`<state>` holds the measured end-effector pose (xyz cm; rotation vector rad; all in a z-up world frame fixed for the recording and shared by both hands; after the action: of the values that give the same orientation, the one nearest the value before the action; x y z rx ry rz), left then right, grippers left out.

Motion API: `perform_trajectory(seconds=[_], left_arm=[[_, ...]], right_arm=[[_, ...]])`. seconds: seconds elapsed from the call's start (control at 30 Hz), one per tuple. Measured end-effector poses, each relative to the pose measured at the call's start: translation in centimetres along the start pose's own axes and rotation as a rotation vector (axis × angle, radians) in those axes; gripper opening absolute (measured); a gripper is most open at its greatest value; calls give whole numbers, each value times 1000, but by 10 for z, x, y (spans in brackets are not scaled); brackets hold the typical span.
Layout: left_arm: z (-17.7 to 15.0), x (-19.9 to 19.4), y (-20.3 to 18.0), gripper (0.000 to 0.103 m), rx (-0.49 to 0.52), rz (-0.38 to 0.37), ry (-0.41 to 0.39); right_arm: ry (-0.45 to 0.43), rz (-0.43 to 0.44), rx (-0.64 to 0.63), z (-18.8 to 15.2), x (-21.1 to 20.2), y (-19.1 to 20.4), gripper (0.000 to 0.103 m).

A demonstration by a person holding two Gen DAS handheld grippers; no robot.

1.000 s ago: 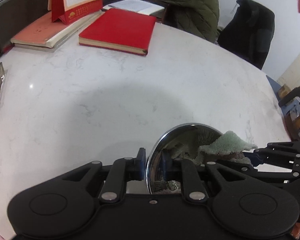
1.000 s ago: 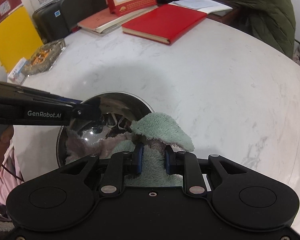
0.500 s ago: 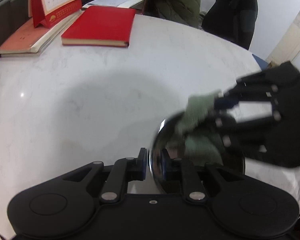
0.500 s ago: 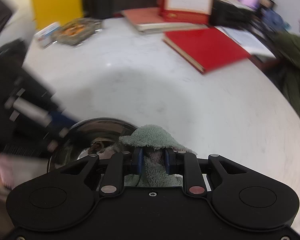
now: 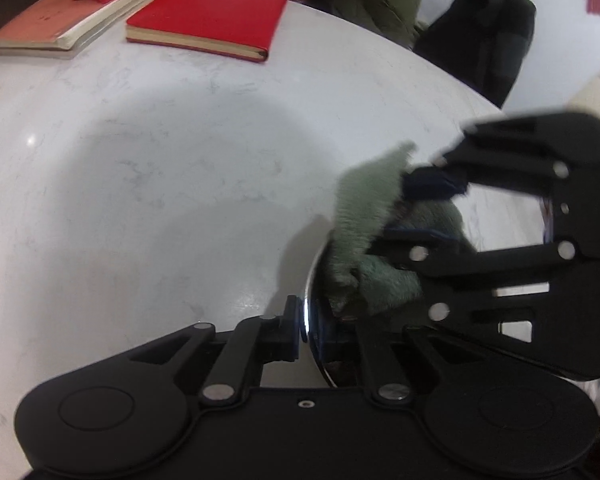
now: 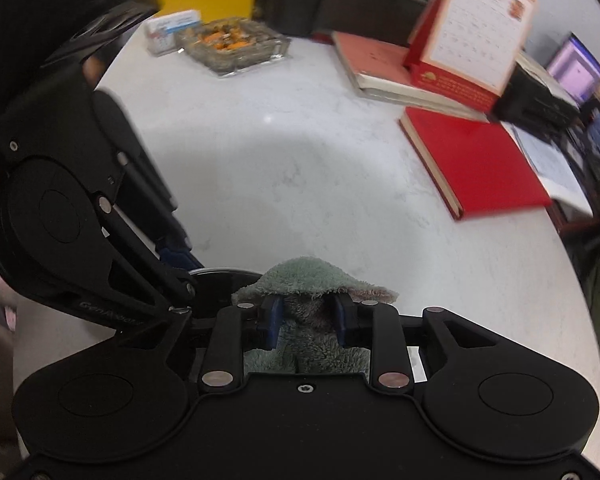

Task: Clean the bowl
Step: 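Wipe the cloth around the bowl interior with the right gripper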

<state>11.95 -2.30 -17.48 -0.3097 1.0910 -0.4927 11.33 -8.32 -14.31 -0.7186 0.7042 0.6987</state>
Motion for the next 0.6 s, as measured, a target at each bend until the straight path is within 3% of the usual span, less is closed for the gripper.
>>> perform_trajectory(seconds=[0.17, 0.27, 0.47, 0.6], left_arm=[[0, 0, 0, 8, 3, -1, -18], [1, 1, 1, 8, 3, 1, -19], [-3, 1, -2, 8, 38, 21, -4], [-5, -1, -5, 8, 45, 31, -20]], right_arm=[[118, -46, 214, -46, -4, -19, 25], [132, -42, 320, -60, -12, -17, 25], [54, -102, 244, -31, -6, -17, 25], [84, -100, 330, -44, -3, -24, 25]])
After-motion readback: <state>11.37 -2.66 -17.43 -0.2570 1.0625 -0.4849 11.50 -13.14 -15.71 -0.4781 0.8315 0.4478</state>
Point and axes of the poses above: each gripper's, at about its wrist camera, not at the fingertips, and x roughly the way its jaws point, y to its left, z to its top, the point moved 9 cm from there along x, roughly the way its jaws point, and after that the axes turned 11 degrees about -z, right-handed, at the moved point
